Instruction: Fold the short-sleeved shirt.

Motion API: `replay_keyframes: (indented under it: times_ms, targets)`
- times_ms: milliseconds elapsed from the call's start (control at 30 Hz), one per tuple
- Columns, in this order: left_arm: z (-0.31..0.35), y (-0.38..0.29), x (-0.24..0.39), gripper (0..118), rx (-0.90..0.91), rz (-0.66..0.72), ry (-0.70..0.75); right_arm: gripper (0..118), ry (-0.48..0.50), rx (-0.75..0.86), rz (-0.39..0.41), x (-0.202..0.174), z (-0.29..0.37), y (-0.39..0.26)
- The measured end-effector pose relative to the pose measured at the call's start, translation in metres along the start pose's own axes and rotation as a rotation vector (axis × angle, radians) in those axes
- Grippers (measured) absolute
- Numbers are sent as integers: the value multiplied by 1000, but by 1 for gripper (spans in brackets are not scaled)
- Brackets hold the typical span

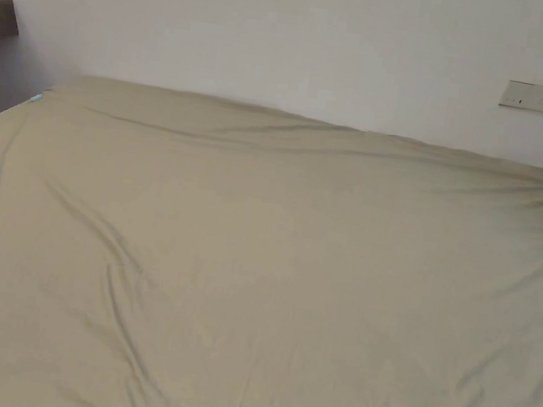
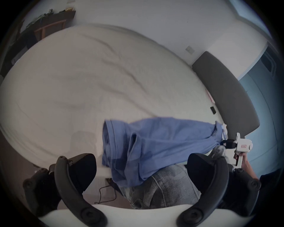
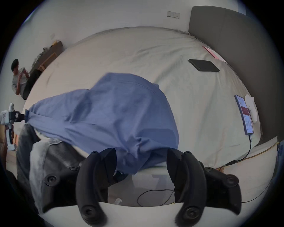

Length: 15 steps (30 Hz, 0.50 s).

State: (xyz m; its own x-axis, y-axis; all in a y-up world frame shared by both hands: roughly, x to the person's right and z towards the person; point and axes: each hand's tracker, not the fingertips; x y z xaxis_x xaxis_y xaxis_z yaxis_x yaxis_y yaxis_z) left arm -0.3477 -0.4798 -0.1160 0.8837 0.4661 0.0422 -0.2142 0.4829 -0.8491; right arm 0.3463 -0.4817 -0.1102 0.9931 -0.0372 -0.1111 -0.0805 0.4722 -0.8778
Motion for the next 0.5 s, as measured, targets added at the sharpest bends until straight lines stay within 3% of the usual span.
replay_keyframes:
  times_ms: [100, 233, 333, 367, 400, 500]
  targets:
    - [0, 14, -30, 116, -9, 144, -113, 74, -9, 110, -10, -4, 35, -4]
    - [-41, 16, -84, 116, -91, 349, -255, 74, 87, 246, -82, -4, 72, -7]
    - [-65, 8, -85, 116, -213, 410, -348, 74, 155, 301, -153, -7, 91, -9]
    - [-62, 10, -82, 116, -111, 369, -451, 74, 168, 315, -163, -8, 96, -11]
    - [-69, 12, -81, 116, -144, 388, -493, 74, 176, 323, -171, -10, 100, -13]
    - [-79, 16, -69, 118, -155, 443, -524, 74, 187, 334, -211, -13, 101, -16]
